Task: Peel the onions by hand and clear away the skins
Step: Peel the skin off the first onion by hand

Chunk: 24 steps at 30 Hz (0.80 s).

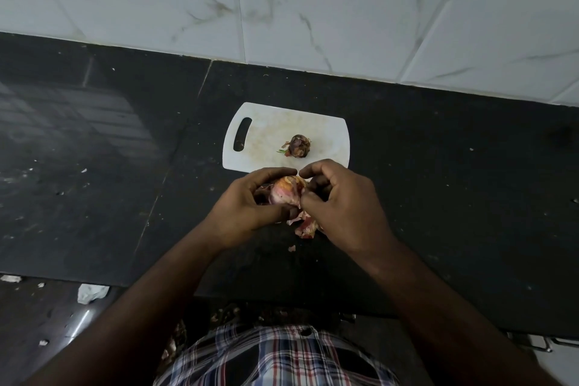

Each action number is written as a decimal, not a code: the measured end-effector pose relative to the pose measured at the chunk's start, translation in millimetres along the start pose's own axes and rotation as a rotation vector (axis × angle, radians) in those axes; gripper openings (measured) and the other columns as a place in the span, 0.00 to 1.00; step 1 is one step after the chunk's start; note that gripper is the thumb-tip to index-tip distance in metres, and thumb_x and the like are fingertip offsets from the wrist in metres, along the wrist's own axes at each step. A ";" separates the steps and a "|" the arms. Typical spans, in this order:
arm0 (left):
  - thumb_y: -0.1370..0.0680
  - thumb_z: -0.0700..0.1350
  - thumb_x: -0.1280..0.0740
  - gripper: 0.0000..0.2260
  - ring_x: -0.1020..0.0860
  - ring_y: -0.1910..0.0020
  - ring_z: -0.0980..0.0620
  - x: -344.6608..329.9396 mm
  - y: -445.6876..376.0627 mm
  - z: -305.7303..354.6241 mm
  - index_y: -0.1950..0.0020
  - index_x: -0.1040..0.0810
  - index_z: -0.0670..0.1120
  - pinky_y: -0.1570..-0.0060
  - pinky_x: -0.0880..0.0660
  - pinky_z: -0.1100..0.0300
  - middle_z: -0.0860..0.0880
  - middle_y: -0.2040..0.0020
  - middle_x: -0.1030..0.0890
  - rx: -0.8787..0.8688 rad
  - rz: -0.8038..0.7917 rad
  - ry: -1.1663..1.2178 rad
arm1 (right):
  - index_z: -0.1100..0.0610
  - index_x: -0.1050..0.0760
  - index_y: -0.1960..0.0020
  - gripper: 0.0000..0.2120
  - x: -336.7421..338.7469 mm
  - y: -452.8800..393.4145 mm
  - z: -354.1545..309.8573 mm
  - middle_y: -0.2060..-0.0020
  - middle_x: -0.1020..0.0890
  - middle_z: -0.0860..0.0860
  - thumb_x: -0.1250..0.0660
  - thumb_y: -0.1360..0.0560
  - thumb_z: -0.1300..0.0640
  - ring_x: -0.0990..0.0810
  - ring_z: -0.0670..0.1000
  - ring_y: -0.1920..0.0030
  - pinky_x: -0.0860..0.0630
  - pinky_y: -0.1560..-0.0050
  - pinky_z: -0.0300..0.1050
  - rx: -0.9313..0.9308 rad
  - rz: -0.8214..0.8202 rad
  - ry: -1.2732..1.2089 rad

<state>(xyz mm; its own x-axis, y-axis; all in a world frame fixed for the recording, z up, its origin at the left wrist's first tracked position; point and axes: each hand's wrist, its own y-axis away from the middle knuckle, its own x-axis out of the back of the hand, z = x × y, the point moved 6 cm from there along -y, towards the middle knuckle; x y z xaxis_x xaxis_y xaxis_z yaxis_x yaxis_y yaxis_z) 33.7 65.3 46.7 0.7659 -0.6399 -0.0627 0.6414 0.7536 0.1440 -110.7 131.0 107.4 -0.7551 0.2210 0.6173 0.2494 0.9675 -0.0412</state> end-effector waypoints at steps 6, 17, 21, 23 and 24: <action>0.31 0.34 0.24 0.26 0.19 0.39 0.44 5.6 3.9 4.3 0.34 0.22 0.48 0.41 0.21 0.53 0.45 0.37 0.18 0.024 -0.121 0.070 | 0.53 0.21 0.40 0.13 22.2 -15.9 8.0 0.50 0.18 0.47 0.32 0.24 0.60 0.20 0.45 0.51 0.20 0.49 0.49 0.080 0.054 0.194; 0.31 0.32 0.27 0.26 0.17 0.44 0.42 2.6 12.4 -11.0 0.34 0.24 0.44 0.50 0.17 0.52 0.41 0.39 0.18 0.153 -0.121 0.383 | 0.49 0.22 0.35 0.16 10.5 -15.9 31.6 0.45 0.17 0.43 0.33 0.22 0.50 0.15 0.46 0.50 0.18 0.48 0.49 -0.159 -0.211 -0.266; 0.31 0.32 0.28 0.23 0.16 0.49 0.44 1.9 10.9 -10.5 0.37 0.24 0.44 0.55 0.17 0.54 0.43 0.44 0.16 0.155 -0.091 0.418 | 0.50 0.17 0.46 0.12 -1.7 -14.2 34.8 0.52 0.14 0.48 0.28 0.25 0.64 0.14 0.47 0.55 0.19 0.54 0.45 -0.139 -0.112 -0.340; 0.33 0.35 0.27 0.24 0.16 0.51 0.45 3.0 10.8 -10.9 0.38 0.23 0.44 0.58 0.17 0.55 0.43 0.46 0.16 0.153 -0.071 0.443 | 0.49 0.16 0.50 0.12 2.6 -18.4 43.1 0.55 0.13 0.47 0.28 0.25 0.66 0.14 0.45 0.54 0.17 0.50 0.48 -0.147 -0.016 -0.280; 0.35 0.38 0.27 0.25 0.16 0.52 0.45 4.0 10.7 -11.2 0.38 0.22 0.44 0.58 0.17 0.55 0.43 0.46 0.16 0.154 -0.060 0.457 | 0.49 0.16 0.47 0.12 2.6 -20.0 47.5 0.53 0.13 0.46 0.28 0.25 0.64 0.15 0.44 0.52 0.17 0.48 0.49 -0.159 -0.024 -0.277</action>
<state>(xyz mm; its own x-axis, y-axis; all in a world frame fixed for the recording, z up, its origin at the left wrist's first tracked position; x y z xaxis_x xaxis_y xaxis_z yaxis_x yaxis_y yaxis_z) 44.1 72.5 36.9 0.6909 -0.5243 -0.4977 0.6977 0.6638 0.2693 -146.5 118.0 72.5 -0.8927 0.2449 0.3782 0.3052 0.9462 0.1077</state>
